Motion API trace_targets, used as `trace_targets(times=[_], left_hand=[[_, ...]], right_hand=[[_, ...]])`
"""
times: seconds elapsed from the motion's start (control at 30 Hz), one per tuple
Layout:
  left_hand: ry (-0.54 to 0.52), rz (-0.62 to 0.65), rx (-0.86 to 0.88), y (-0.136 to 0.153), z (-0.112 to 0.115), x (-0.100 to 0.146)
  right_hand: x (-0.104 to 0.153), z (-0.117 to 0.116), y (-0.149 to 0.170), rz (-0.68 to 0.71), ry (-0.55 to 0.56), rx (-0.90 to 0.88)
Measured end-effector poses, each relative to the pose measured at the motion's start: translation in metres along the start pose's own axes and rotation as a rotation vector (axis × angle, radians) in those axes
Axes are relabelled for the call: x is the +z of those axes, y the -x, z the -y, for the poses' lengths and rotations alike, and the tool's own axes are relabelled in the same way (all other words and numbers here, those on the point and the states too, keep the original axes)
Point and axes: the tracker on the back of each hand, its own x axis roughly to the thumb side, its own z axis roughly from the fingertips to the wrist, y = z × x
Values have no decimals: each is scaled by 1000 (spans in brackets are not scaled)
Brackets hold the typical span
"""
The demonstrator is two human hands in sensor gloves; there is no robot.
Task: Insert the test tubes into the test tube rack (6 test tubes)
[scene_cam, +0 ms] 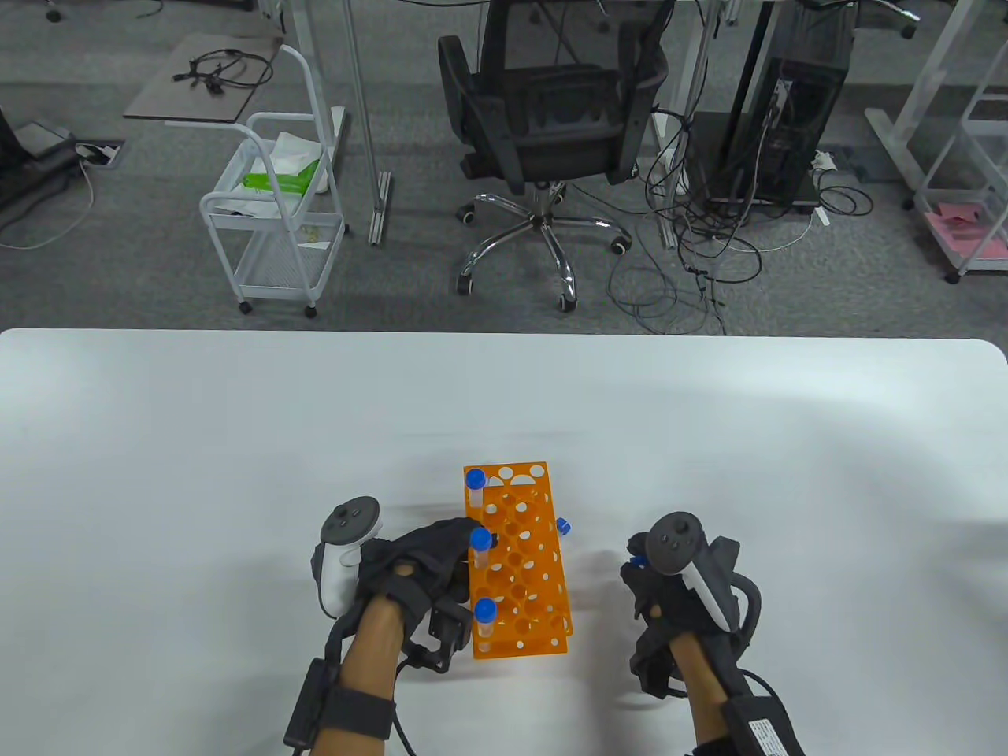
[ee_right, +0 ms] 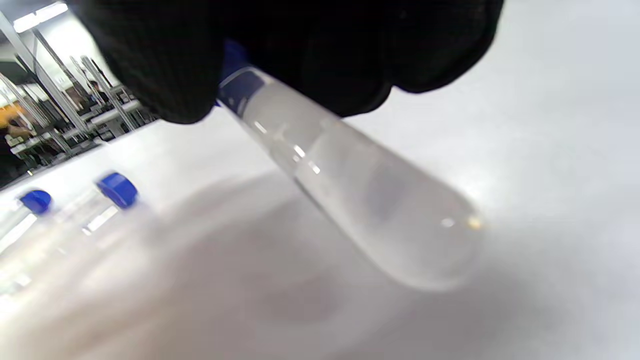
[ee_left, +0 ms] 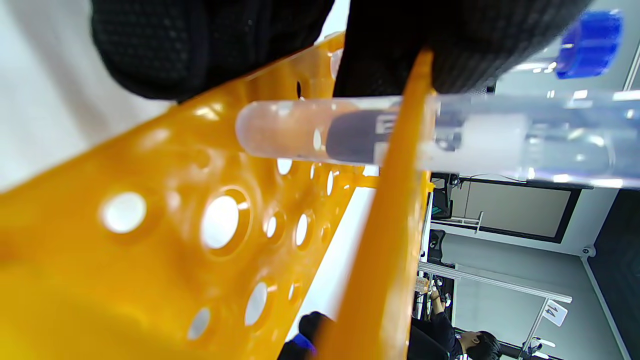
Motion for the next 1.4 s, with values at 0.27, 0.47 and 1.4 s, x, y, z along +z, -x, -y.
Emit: trace_targets(times=[0.27,0.47,1.4], left_hand=[[4,4,-4,0,0,1],[10,8,-18,1,3,3],[57,6,-41,0,11,0]], right_hand=[[9,19,-3,55,39,-119],[17,30,-7,92,72,-187],[33,100,-58,162,195,-331]])
